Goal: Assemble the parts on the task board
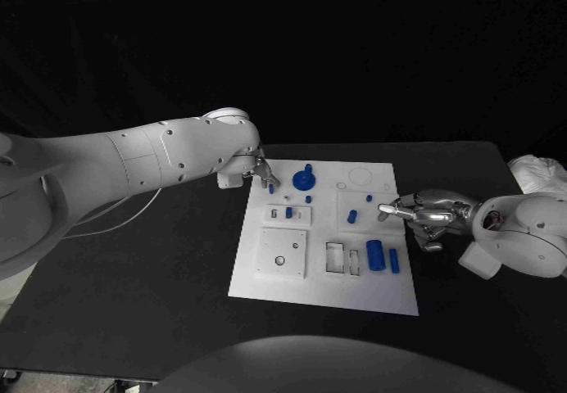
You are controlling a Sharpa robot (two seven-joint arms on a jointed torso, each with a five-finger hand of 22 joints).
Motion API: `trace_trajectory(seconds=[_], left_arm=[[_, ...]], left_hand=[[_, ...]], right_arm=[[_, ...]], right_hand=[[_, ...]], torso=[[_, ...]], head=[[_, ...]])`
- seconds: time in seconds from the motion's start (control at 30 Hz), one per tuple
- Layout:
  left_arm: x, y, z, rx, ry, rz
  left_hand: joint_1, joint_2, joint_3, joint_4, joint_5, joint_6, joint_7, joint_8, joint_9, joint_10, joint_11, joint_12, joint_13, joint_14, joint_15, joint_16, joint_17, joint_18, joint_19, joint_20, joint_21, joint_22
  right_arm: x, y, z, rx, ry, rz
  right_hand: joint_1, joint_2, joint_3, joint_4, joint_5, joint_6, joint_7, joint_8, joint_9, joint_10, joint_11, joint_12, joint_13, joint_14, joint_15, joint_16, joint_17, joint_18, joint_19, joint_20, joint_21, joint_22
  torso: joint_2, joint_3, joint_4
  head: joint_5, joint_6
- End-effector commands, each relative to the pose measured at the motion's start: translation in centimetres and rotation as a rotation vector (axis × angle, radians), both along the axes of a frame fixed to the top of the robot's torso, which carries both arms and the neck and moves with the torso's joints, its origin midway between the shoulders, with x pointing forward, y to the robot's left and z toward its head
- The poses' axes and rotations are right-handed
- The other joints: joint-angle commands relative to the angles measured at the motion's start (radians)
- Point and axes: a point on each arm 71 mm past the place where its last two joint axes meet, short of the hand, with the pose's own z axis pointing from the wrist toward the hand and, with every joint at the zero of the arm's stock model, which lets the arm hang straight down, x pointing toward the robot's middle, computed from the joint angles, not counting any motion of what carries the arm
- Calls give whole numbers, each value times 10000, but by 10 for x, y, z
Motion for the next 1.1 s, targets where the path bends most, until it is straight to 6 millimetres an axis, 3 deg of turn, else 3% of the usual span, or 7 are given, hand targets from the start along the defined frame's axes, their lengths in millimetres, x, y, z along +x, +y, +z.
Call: trace_trajectory(seconds=[0.03,0.53,1.1], left_arm=[[0,-3,-1,-34,105,-214],[-1,-6,-6,-22,230,-286],[-1,-6,-7,-96,251,-224]], left_hand=[[-15,14,-40,3,-15,-73,0,57,19,1022,-43,25,2635,1015,-38,25,2631,-78,411,-34,-59,2210],[255,85,25,-18,372,-152,-12,123,72,1022,-50,25,2635,1015,-41,25,2631,-64,370,-30,-119,2191],[772,315,442,-23,1638,-229,-66,238,120,1022,-98,25,2635,1015,-78,25,2631,-60,352,-59,-127,2188]], right_arm=[[-1,1,0,33,76,188],[-2,1,0,24,99,191],[-2,1,0,11,115,193]], right_hand=[[121,18,24,22,55,53,11,65,17,152,-73,-53,534,273,35,-18,1730,13,-16,27,28,1293],[123,18,27,22,56,75,15,73,19,164,-70,-46,543,274,36,-17,1731,13,-18,29,25,1293],[123,29,37,27,63,103,19,82,19,165,-67,-45,544,271,39,-20,1727,15,-24,31,15,1291]], torso=[[13,4,-15],[3,-3,-7],[3,3,-14]], head=[[-12,-1],[-38,-1],[-33,-1]])
